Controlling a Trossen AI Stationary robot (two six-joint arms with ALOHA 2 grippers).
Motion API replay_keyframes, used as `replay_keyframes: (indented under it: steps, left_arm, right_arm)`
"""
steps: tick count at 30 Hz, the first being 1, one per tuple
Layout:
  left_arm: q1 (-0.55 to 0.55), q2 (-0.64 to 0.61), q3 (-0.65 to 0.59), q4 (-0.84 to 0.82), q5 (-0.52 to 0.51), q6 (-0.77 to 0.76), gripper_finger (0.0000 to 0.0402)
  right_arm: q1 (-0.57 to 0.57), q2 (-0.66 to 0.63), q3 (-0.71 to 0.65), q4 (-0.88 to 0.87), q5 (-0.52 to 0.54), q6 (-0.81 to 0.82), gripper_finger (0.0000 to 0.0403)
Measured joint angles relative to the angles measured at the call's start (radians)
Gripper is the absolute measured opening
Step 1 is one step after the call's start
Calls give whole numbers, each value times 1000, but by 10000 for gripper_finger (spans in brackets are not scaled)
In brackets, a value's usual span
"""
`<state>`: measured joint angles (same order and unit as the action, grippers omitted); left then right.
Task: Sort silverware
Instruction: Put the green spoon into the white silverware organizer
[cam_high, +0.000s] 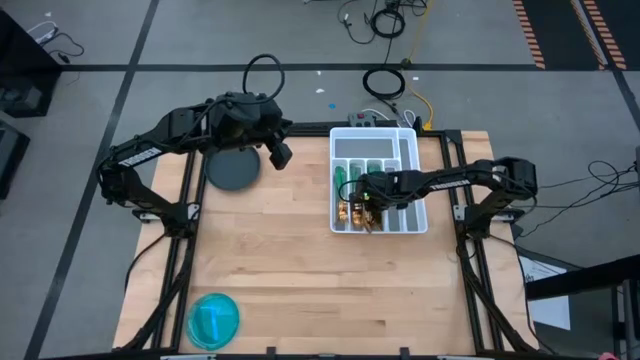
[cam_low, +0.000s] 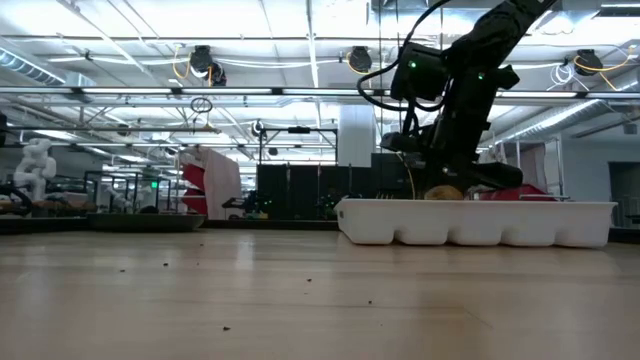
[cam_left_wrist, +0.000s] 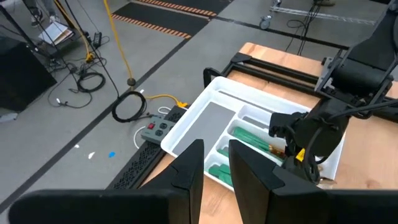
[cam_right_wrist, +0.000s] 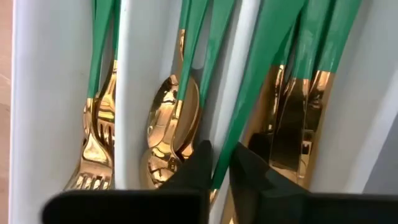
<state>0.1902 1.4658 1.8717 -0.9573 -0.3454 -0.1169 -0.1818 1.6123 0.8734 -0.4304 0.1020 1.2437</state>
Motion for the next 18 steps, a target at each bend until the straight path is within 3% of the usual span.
replay_keyframes:
  steps: [2, 8, 18]
  left_arm:
    - [0, 0, 0, -4, 0, 3, 83]
    - [0, 0, 0, -4, 0, 26, 83]
    - [0, 0, 0, -2, 0, 26, 83]
  right_arm:
    - [0, 0, 0, 1, -1, -5, 10]
    - [2, -18, -1, 0, -4, -8, 23]
    - [-3, -129, 15, 9, 26, -74, 1]
